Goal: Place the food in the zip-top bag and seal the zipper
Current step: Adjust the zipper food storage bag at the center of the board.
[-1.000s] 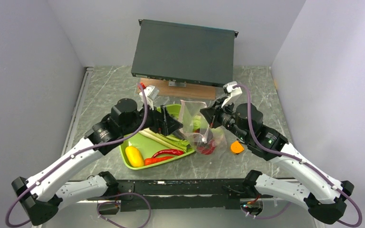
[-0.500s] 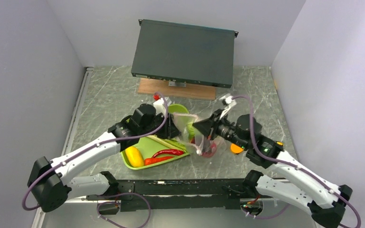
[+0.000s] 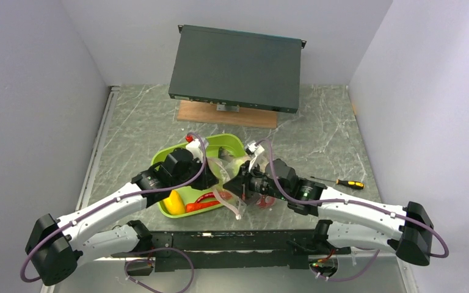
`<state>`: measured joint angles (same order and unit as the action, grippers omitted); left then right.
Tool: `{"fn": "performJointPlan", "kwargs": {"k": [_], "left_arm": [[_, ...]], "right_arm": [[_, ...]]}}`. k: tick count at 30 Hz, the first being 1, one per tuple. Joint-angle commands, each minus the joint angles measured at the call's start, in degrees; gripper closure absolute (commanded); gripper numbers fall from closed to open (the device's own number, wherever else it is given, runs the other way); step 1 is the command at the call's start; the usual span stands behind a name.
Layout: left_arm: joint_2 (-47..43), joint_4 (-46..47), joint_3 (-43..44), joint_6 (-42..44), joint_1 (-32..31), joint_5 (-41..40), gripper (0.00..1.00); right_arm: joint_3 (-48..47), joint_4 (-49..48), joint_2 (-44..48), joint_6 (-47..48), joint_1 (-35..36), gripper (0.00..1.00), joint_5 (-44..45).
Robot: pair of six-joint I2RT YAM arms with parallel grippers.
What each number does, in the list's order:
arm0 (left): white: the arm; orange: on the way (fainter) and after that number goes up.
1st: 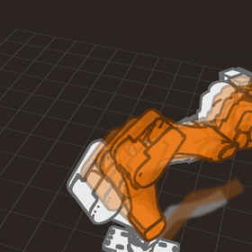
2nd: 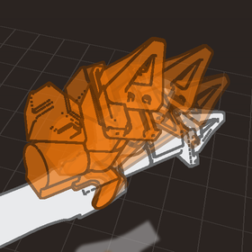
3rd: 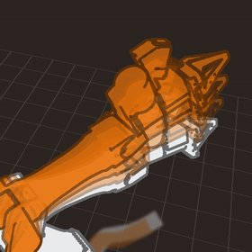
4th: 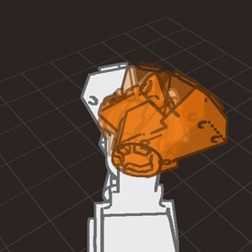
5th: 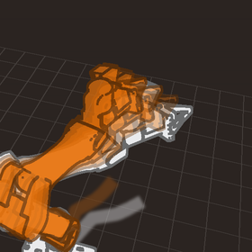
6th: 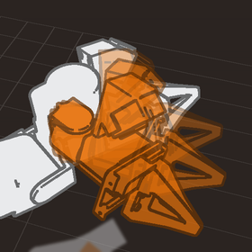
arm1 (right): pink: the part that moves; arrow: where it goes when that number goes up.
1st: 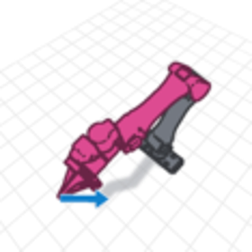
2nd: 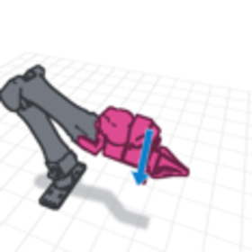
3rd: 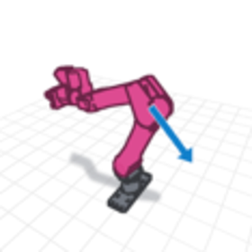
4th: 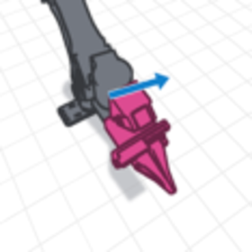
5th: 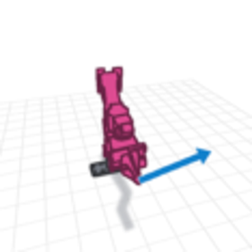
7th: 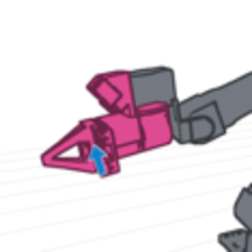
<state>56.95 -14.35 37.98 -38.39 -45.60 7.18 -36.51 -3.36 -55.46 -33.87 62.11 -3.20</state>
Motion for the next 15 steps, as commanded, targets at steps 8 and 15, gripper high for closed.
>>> {"fn": "performJointPlan", "kwargs": {"k": [8, 15], "left_arm": [[-2.09, -3.44, 1.18, 1.74, -0.03, -10.70, 1.00], [-5.57, -0.18, -4.35, 1.48, 0.20, -10.98, 1.00]], "right_arm": [[-6.09, -12.36, -13.61, 2.67, 4.44, 1.00, 0.79], [-4.71, -13.21, -16.82, 4.90, 5.06, 1.00, 6.07]]}}
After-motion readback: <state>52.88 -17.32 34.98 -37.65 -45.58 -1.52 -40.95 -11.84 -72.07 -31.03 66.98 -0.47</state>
